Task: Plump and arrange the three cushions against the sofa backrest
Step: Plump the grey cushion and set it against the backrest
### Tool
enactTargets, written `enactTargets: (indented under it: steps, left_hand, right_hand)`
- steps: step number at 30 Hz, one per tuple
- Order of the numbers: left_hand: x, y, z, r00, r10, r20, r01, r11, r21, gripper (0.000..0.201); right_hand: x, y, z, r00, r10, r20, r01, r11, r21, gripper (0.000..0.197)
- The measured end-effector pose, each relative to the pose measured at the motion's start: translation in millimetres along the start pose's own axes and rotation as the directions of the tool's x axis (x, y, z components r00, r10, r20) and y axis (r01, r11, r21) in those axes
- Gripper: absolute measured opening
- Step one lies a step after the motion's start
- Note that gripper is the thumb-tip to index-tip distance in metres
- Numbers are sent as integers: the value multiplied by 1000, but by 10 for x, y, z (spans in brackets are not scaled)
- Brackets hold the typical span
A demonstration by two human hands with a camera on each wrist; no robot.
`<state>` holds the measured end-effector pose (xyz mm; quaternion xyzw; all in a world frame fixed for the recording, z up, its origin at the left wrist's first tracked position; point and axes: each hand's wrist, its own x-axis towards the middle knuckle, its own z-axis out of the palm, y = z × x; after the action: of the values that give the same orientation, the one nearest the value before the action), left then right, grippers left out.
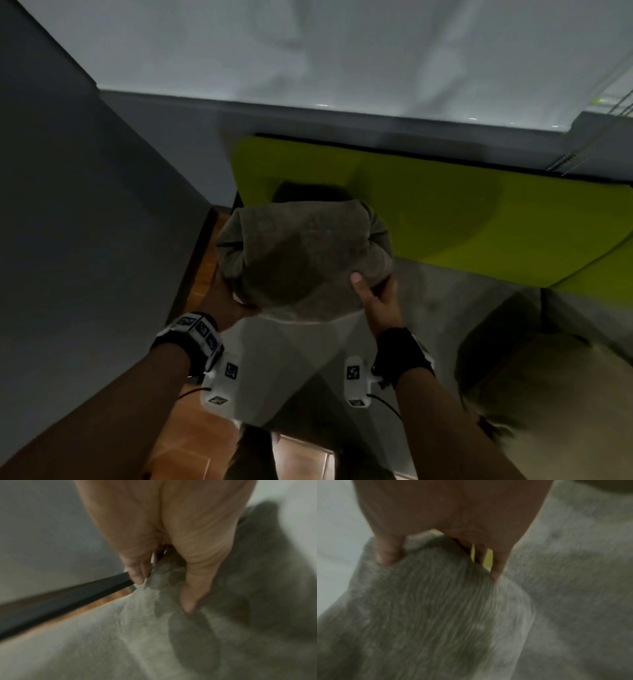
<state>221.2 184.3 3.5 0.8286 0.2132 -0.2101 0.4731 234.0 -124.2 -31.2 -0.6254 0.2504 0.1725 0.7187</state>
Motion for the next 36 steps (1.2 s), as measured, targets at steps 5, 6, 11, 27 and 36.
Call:
enactTargets:
  steps: [5,6,11,27,36]
  left_hand:
    - [215,58,-194,988,133,75,-128,990,-61,152]
    - [213,115,-245,981,171,95,-167,985,-50,148]
    - [276,130,-604,970,200,139,-179,972,-152,74]
    - [720,67,-837,955,129,268,-159,983,94,129]
    - [1056,330,-645,967,177,182,-163,982,-92,145]
  right_hand:
    - [78,61,175,994,-24,-104,1,976,-217,101]
    - [68,31,211,992,-37,-120,8,972,-233,109]
    - [-186,-147,569,995,-73,-70,39,915,-401,83]
    - [-515,72,566,883,-36,-469,-139,932,-334,91]
    - [-7,-315,463,928,75,-364,-110,991,-79,136]
